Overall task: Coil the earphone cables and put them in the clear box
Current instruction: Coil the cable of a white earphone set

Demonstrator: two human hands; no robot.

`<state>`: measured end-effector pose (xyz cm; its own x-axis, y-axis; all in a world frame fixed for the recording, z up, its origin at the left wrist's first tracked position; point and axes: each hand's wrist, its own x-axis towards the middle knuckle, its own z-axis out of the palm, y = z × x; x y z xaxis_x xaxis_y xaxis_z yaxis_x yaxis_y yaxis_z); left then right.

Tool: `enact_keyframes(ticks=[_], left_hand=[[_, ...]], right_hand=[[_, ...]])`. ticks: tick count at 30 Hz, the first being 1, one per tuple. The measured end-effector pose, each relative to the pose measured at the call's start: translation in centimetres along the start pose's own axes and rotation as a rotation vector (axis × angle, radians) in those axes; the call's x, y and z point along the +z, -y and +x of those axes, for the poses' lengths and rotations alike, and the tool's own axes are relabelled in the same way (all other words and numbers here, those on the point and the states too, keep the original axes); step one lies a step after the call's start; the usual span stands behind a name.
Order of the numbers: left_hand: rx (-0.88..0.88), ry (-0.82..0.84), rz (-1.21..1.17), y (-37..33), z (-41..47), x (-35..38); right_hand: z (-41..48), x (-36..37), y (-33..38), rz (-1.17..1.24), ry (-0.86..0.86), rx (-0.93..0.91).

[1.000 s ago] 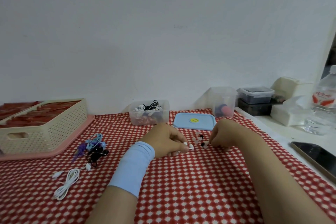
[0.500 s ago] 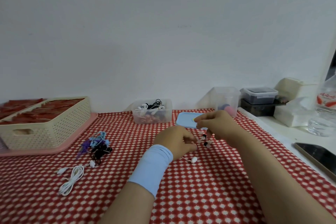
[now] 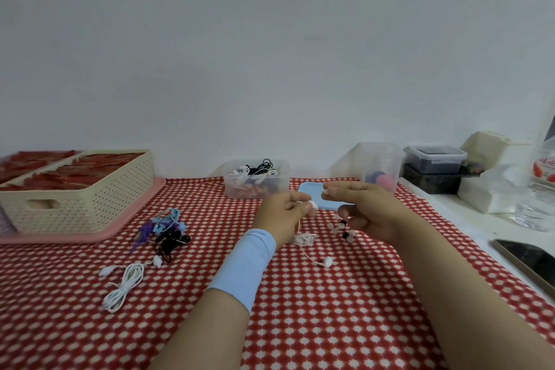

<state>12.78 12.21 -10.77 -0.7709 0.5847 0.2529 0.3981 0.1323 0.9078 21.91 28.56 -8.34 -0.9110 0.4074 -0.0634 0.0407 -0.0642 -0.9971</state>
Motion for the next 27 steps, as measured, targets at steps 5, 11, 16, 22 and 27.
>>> enact_keyframes(ticks=[5,11,16,22,27], left_hand=[[-0.045,-0.002,-0.377,-0.4,-0.2,-0.1],[-0.095,0.065,-0.552,-0.6,-0.2,0.0],[-0.105,0.079,-0.544,-0.5,-0.3,0.0],[-0.102,0.073,-0.530,-0.4,-0.3,0.0],[-0.105,0.083,-0.543,-0.4,-0.4,0.0]], right_hand=[[-0.2,0.8,0.0,0.081,0.106,0.019],[-0.4,1.1,0.0,0.116,0.173,0.005],[-0.5,1.1,0.0,0.107,0.177,0.022],[-0.2,1.2,-0.1,0.063,0.167,0.014],[-0.2,1.3,-0.2,0.053,0.156,0.007]])
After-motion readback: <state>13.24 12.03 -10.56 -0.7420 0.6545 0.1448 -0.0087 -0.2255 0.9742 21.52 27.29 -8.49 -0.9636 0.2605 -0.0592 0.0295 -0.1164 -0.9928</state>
